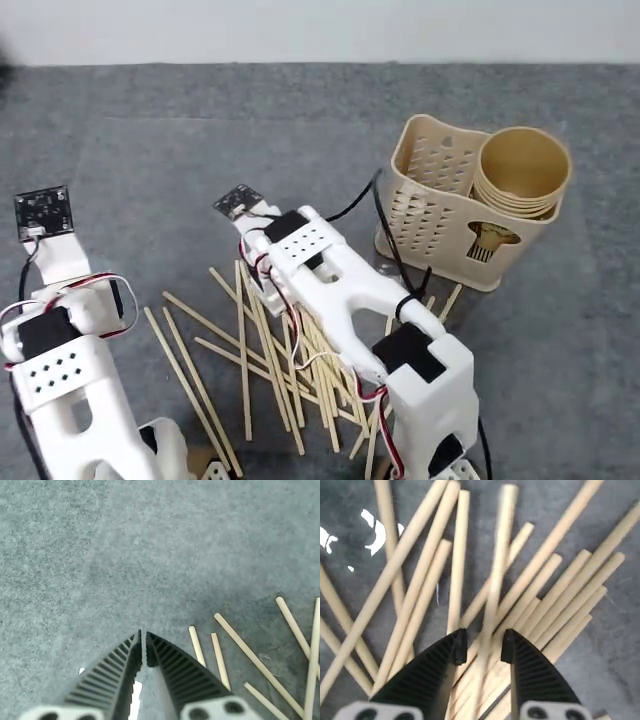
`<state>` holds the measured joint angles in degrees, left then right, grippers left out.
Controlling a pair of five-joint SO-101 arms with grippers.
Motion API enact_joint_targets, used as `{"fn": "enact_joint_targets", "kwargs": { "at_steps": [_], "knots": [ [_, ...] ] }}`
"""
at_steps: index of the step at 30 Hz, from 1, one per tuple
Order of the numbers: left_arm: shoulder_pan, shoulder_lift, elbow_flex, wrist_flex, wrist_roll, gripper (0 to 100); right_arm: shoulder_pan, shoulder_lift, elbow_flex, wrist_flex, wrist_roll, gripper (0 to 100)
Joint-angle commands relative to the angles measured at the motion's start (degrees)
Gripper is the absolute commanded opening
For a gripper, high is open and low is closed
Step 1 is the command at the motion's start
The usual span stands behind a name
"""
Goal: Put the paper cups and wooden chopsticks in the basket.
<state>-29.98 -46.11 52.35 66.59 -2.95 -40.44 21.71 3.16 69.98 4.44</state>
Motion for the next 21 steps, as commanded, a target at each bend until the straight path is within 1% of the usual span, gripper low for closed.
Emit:
{"fn": "enact_joint_targets", "kwargs": {
  "at_steps": [1,9,15,17,21],
  "knots": [
    [-0.09,-1.93,-0.48,-1.14,-0.18,2,-1.45,-3.12,-0.97,1.01,0.26,14.3],
    [-0.09,-1.93,-0.48,-1.14,-0.18,2,-1.19,-3.47,-2.11,1.54,0.18,14.3],
    [-0.09,-1.93,-0.48,-1.23,-0.18,2,-1.36,-5.23,-9.93,10.68,-0.7,14.5],
    [-0.09,-1.93,-0.48,-1.23,-0.18,2,-1.36,-5.05,-12.31,13.58,-2.81,17.3],
    [-0.09,-1.93,-0.48,-1.23,-0.18,2,-2.51,-3.65,-12.75,16.75,-4.48,29.5]
  ]
}}
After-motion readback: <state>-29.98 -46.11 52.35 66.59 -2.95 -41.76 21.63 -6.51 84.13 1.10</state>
